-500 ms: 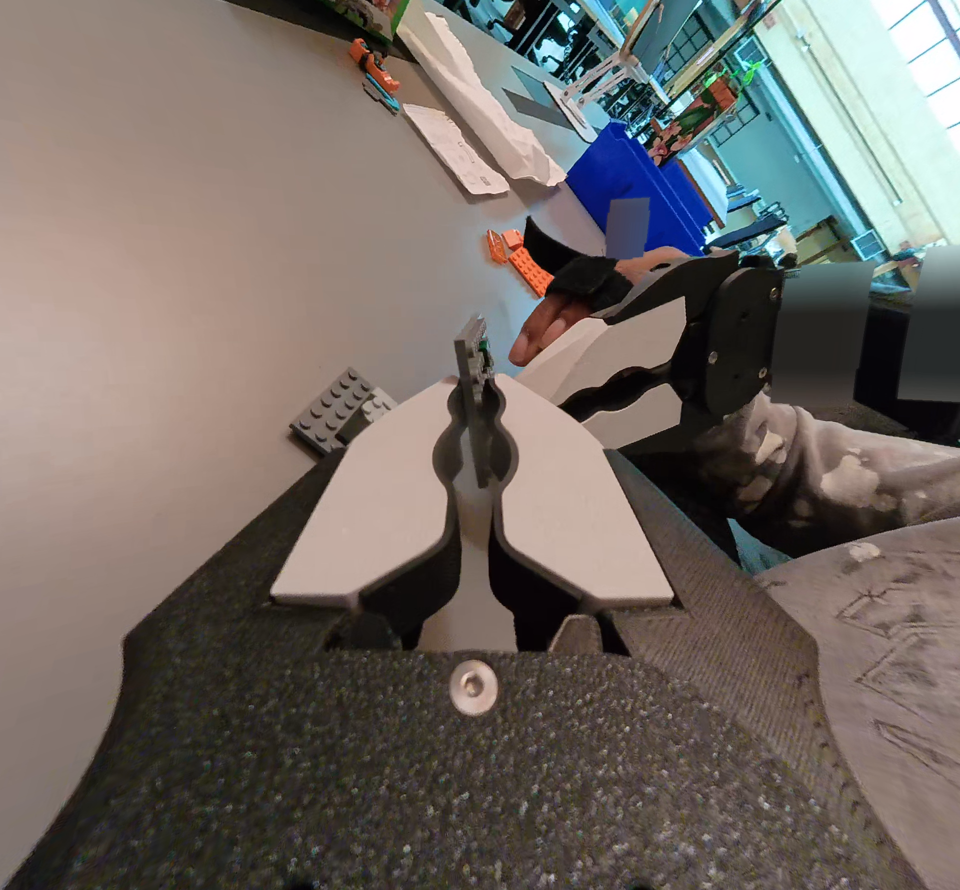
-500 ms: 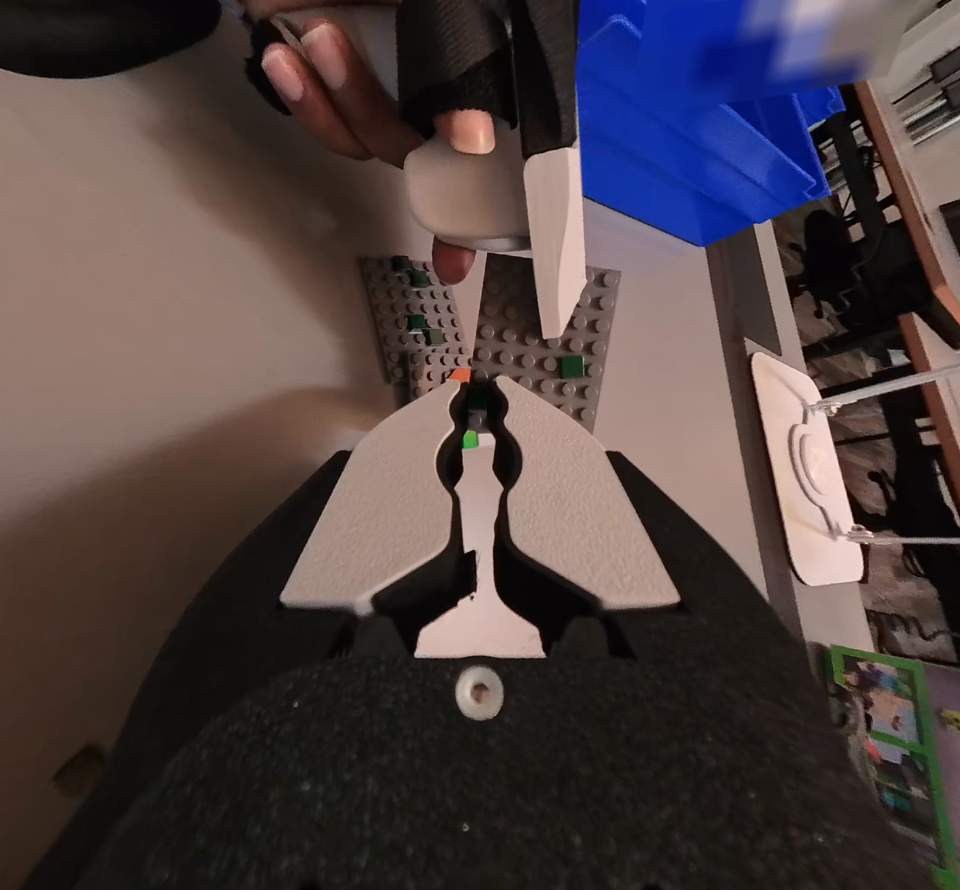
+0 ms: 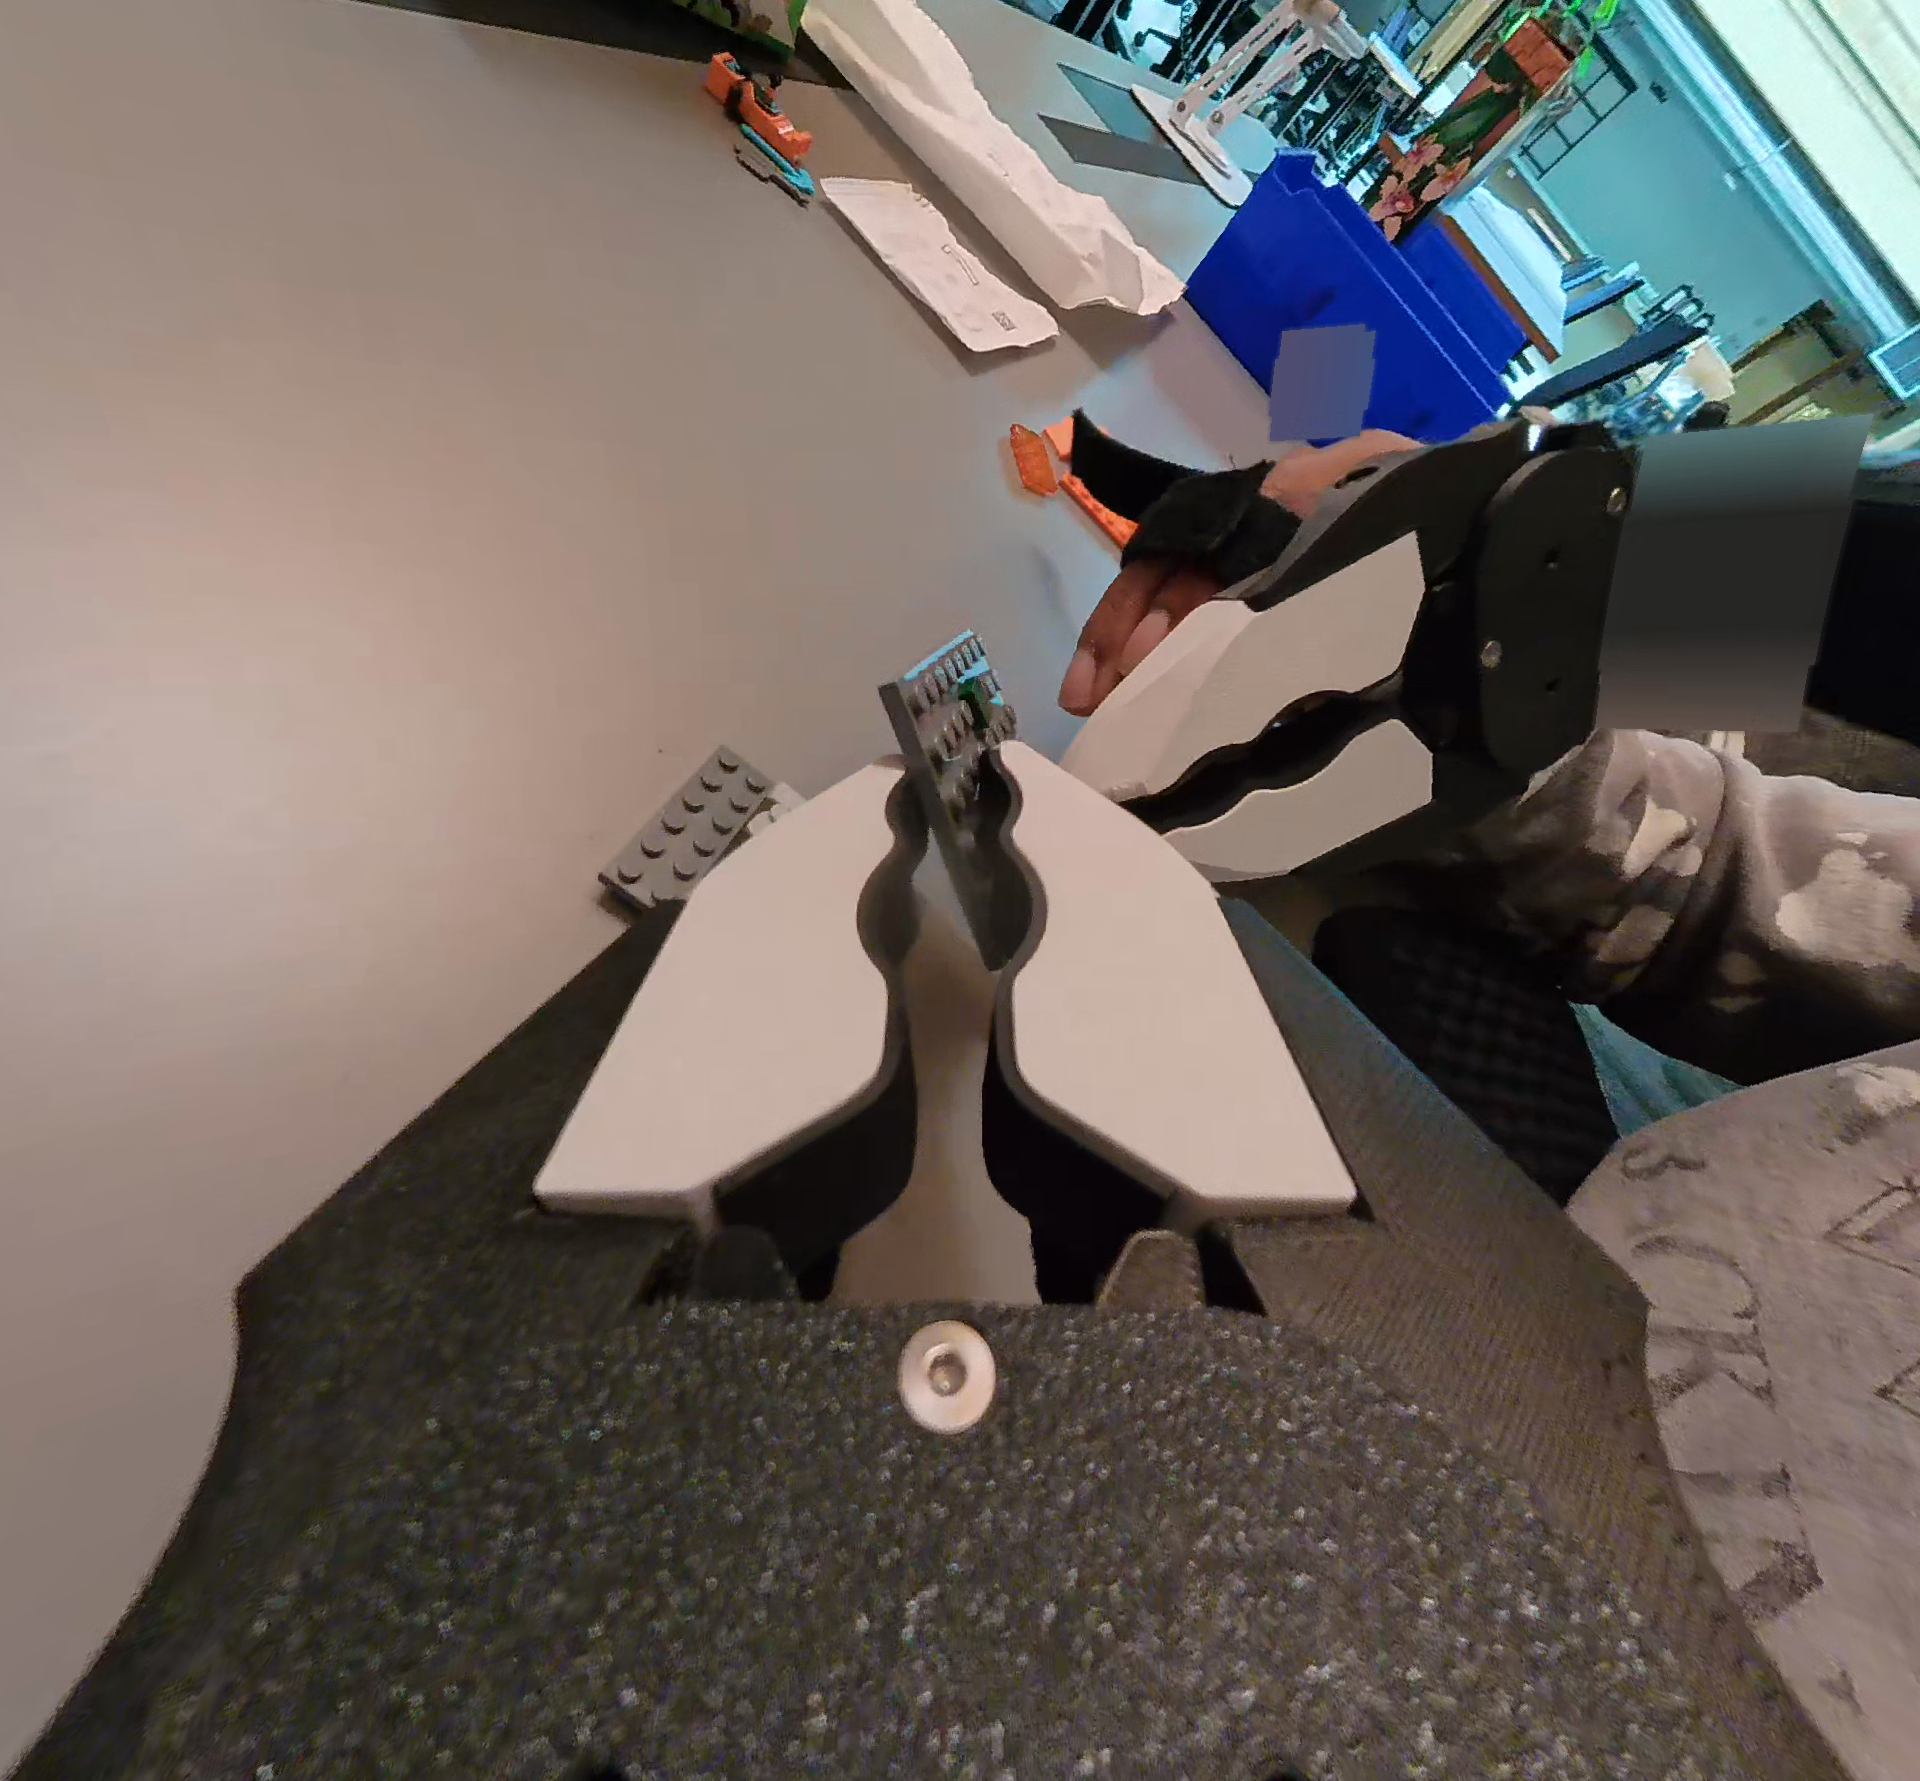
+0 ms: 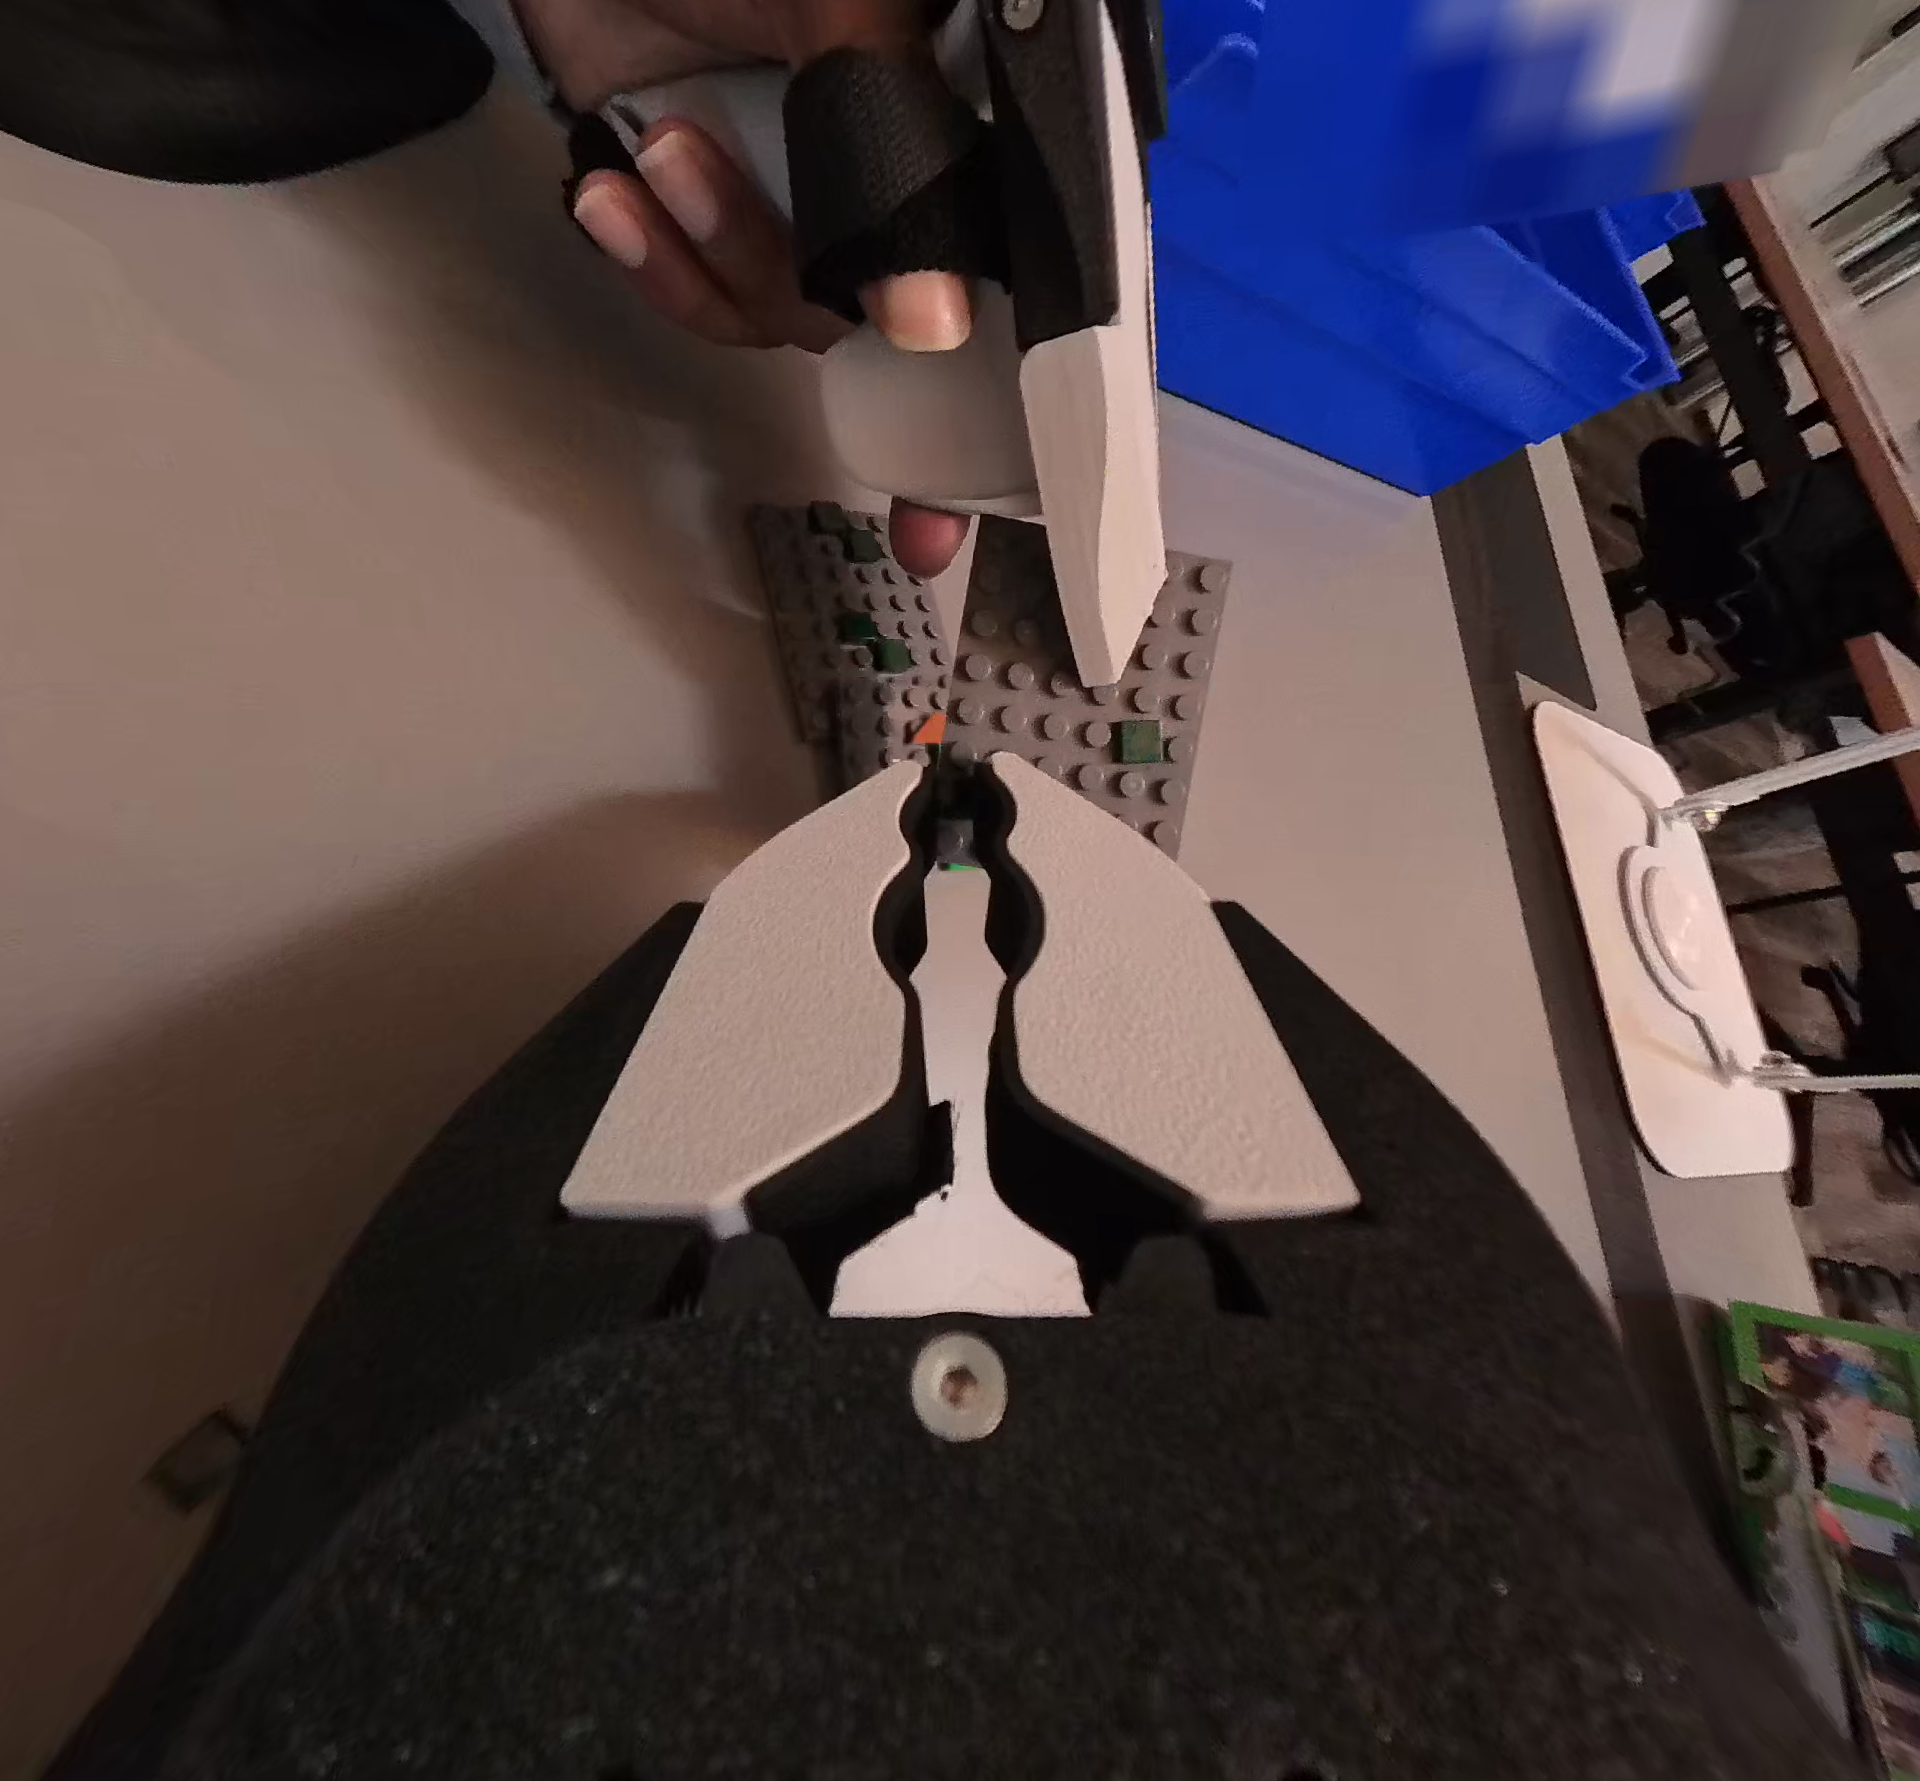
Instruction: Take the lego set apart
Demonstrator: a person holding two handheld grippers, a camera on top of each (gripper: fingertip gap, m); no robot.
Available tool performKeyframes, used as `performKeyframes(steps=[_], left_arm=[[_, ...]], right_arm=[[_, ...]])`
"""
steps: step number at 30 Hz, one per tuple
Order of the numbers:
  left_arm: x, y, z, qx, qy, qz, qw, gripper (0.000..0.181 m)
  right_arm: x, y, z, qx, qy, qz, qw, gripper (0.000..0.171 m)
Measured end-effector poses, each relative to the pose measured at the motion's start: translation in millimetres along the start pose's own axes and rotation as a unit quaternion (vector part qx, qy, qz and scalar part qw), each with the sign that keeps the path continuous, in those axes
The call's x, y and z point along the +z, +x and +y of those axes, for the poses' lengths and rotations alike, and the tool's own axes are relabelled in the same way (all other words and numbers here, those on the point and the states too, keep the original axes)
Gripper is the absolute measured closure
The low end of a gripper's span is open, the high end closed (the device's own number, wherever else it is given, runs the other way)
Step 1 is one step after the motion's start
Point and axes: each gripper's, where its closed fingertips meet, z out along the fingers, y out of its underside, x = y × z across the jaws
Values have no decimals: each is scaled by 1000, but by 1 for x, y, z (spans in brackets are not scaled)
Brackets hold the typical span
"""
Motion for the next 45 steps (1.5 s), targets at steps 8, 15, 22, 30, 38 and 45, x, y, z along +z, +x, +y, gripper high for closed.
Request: performKeyframes(steps=[8,15,22,30,38,45], left_arm=[[-14,0,-14,19,30,-4,999,176],[-3,14,-9,-13,16,43,999,176],[-2,18,-2,-22,7,56,998,176],[5,34,10,-2,-15,63,998,176],[6,35,16,-11,-27,74,997,176],[3,40,12,-3,-21,91,996,176]], right_arm=[[-22,-12,-7,-18,26,28,999,165],[-26,-42,14,47,-37,-89,994,149],[-41,-42,-6,110,12,-142,984,132],[-29,-28,-1,130,-1,-97,987,128],[-39,-13,3,139,1,-68,988,128],[-43,-8,17,143,-25,-56,988,127]])
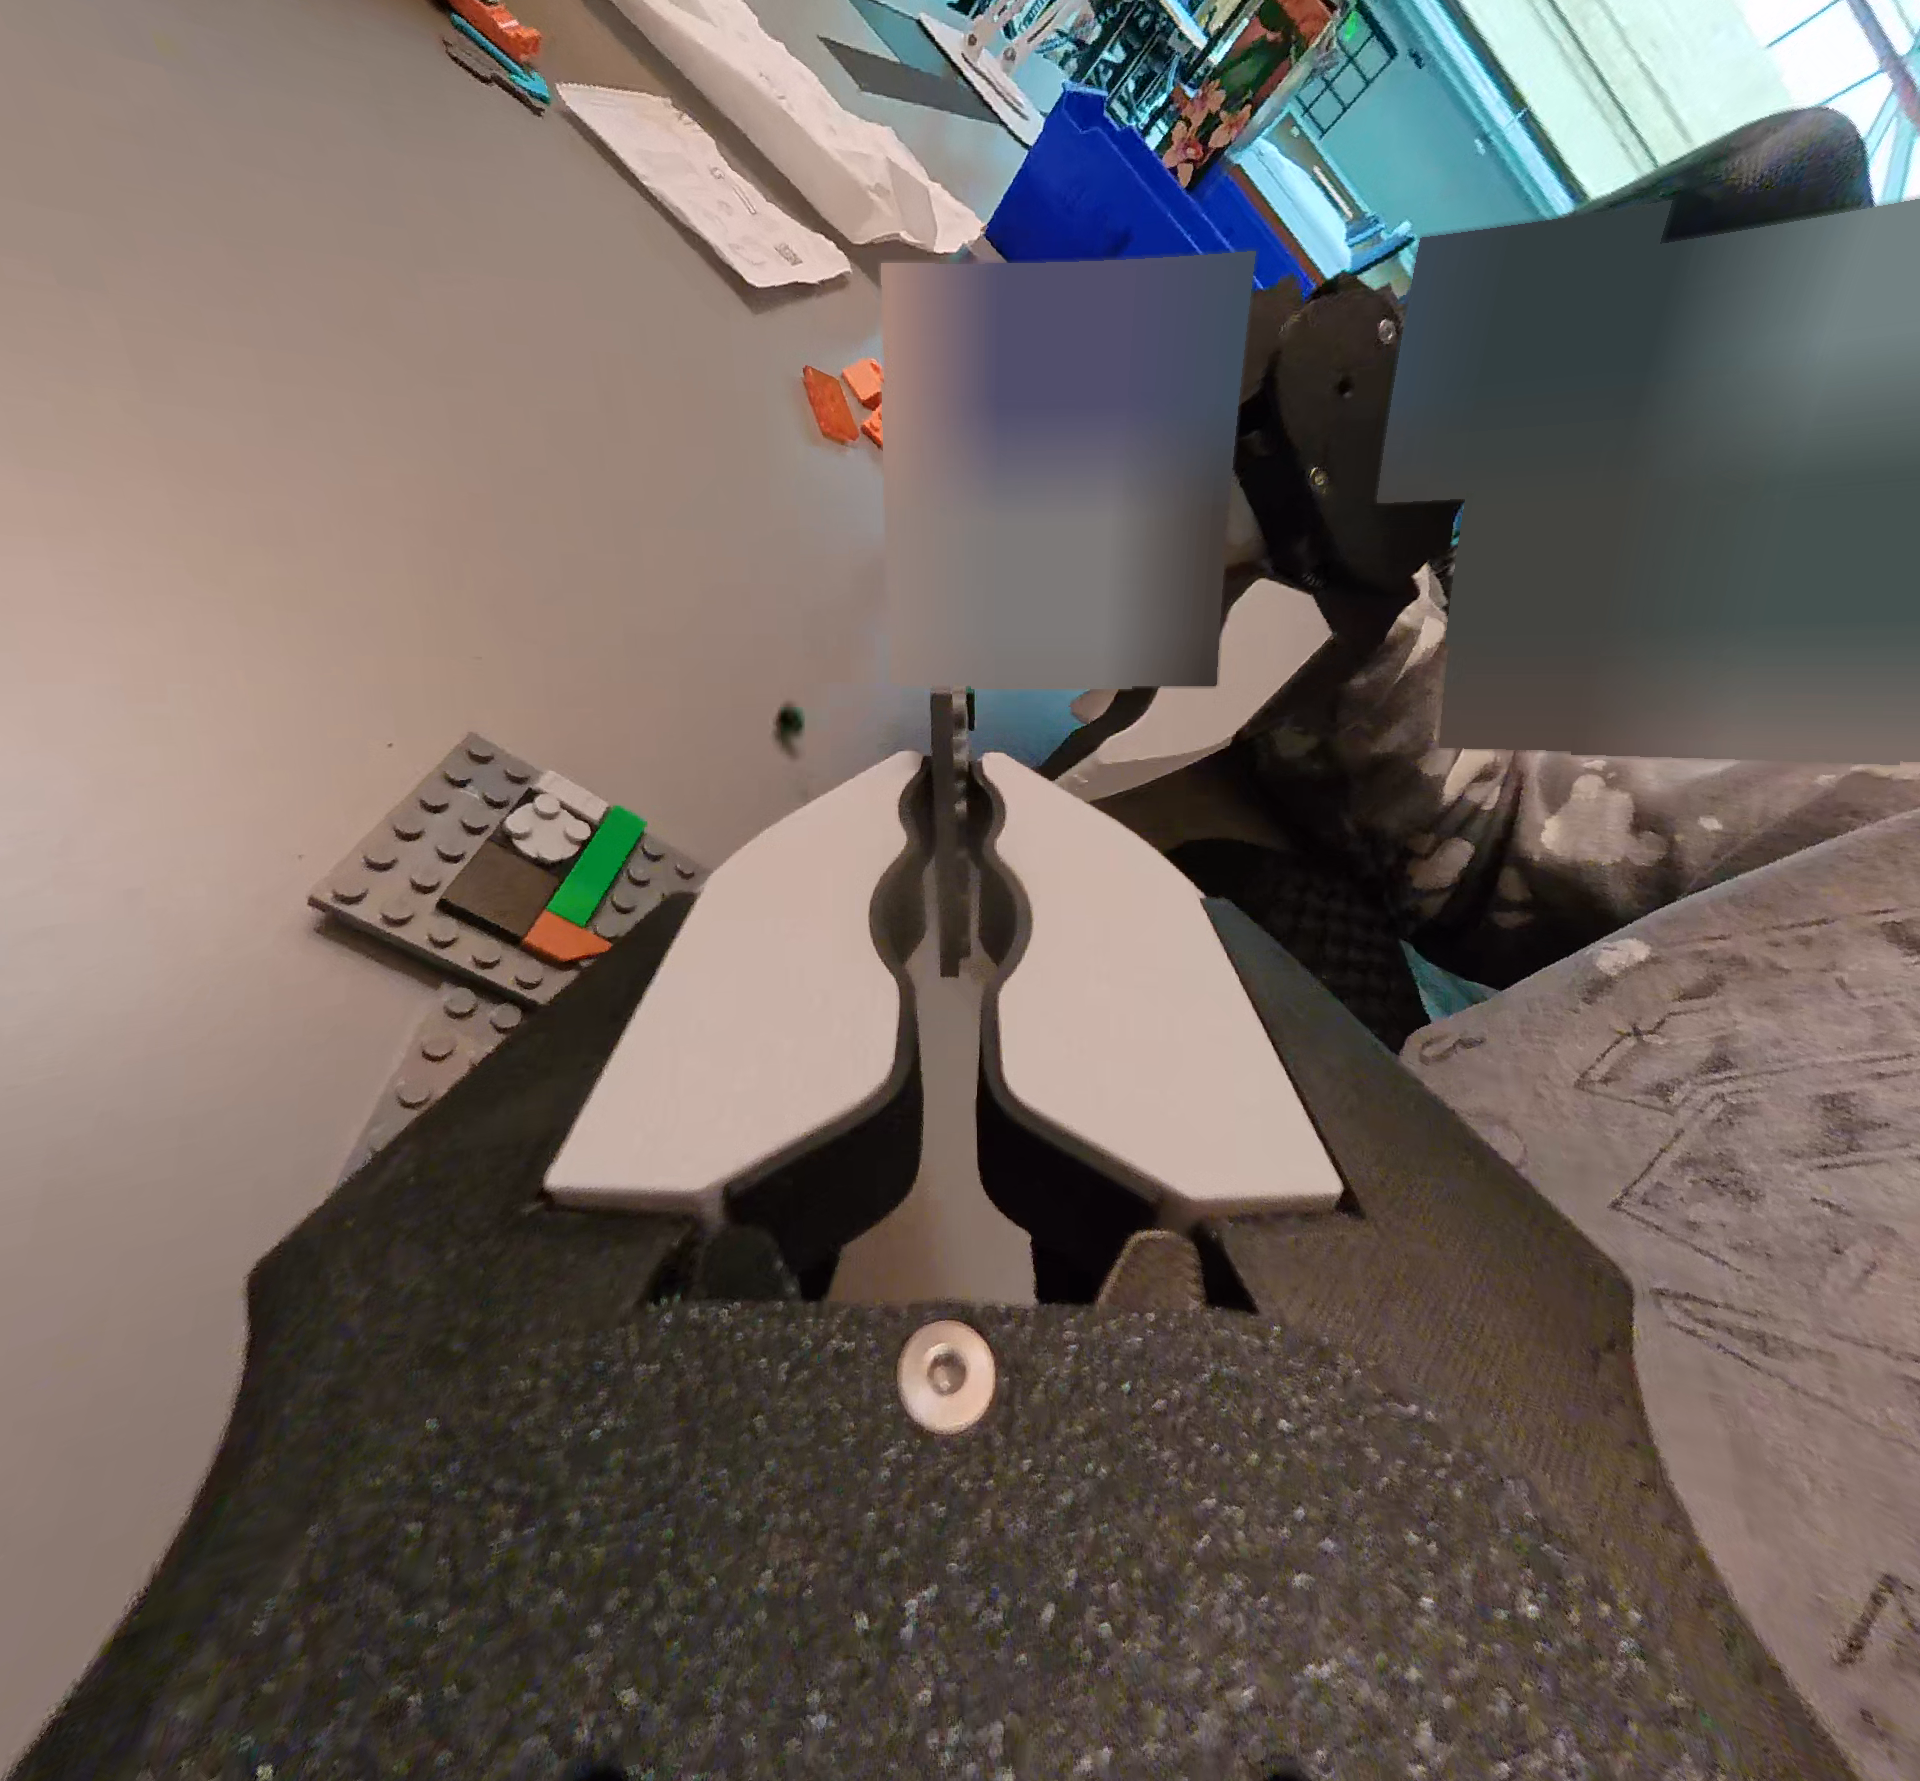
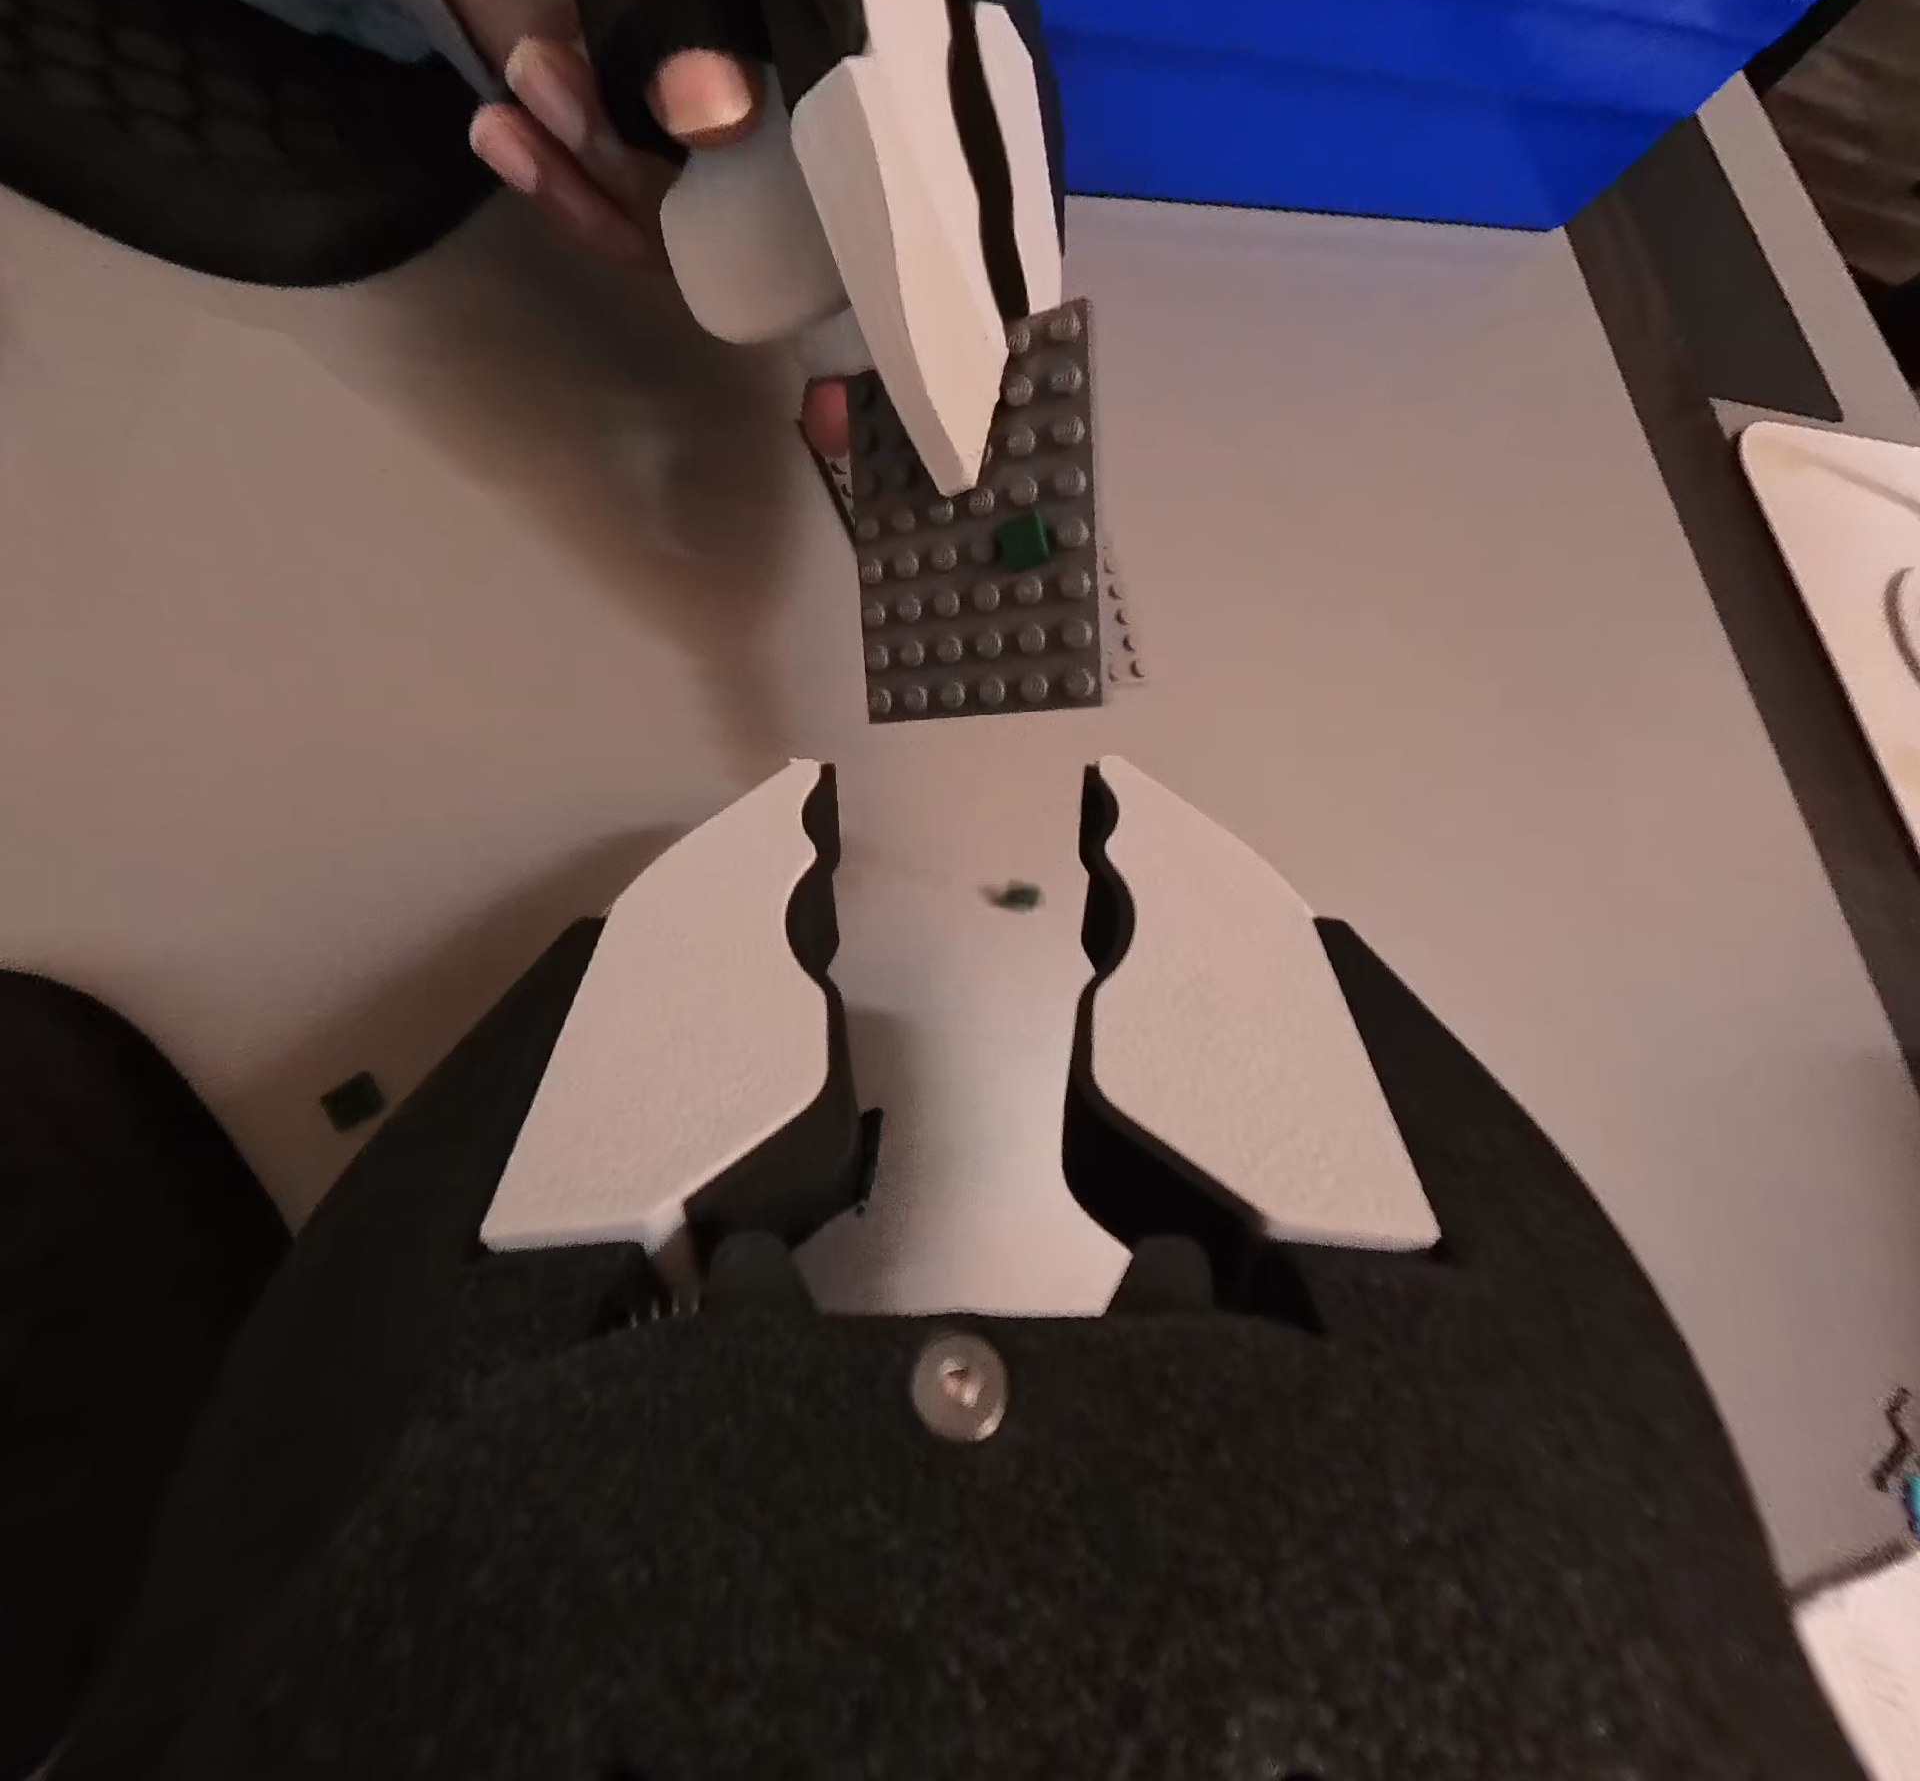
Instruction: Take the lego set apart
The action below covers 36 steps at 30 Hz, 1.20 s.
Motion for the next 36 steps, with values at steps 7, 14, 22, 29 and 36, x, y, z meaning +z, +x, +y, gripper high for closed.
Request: performKeyframes(steps=[7,14,22,29,36], left_arm=[[1,-7,5,-6,-10,-12,1000,176],[7,-3,11,-3,-29,-24,999,176],[7,-11,25,-4,-79,-50,996,176],[7,-17,41,-17,-146,-48,988,175],[9,-16,44,-24,-174,-29,984,174]], right_arm=[[-7,6,-23,-18,58,35,998,137],[16,5,-29,-130,27,129,983,159],[29,-4,-15,-187,-29,113,975,162],[42,-16,-1,-274,-83,86,954,161],[44,-21,4,-317,-94,60,942,161]])
